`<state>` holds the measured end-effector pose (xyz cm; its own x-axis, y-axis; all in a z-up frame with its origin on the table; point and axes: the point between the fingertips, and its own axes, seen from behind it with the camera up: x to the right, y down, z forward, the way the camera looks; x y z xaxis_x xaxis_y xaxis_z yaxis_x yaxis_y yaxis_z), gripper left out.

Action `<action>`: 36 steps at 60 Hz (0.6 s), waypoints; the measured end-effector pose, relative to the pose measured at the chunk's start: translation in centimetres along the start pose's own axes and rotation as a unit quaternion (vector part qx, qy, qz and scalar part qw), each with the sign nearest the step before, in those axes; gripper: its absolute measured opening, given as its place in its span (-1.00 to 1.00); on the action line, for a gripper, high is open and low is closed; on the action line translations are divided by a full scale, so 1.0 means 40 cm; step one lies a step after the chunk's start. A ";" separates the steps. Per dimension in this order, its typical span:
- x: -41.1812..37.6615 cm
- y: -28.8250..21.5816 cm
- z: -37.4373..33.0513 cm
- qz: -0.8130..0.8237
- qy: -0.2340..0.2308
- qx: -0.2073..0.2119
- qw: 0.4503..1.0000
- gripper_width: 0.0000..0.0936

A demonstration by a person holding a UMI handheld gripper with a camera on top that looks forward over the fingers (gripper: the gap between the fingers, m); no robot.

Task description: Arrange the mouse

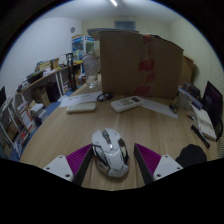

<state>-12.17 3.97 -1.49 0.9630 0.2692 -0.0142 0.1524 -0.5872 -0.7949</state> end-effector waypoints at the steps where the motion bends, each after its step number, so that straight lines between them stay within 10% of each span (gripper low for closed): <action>1: 0.002 -0.005 0.007 0.001 0.002 0.003 1.000 0.82; 5: 0.007 -0.022 0.029 0.008 0.010 0.013 1.000 0.76; 10: 0.025 -0.033 0.047 0.023 0.034 0.016 0.999 0.21; 25: 0.011 -0.020 0.021 0.078 0.066 -0.062 0.993 -0.15; 36: 0.022 -0.287 -0.232 0.060 0.080 0.053 0.994 -0.18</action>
<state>-11.03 3.87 13.25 0.9971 0.0727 -0.0230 0.0184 -0.5218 -0.8529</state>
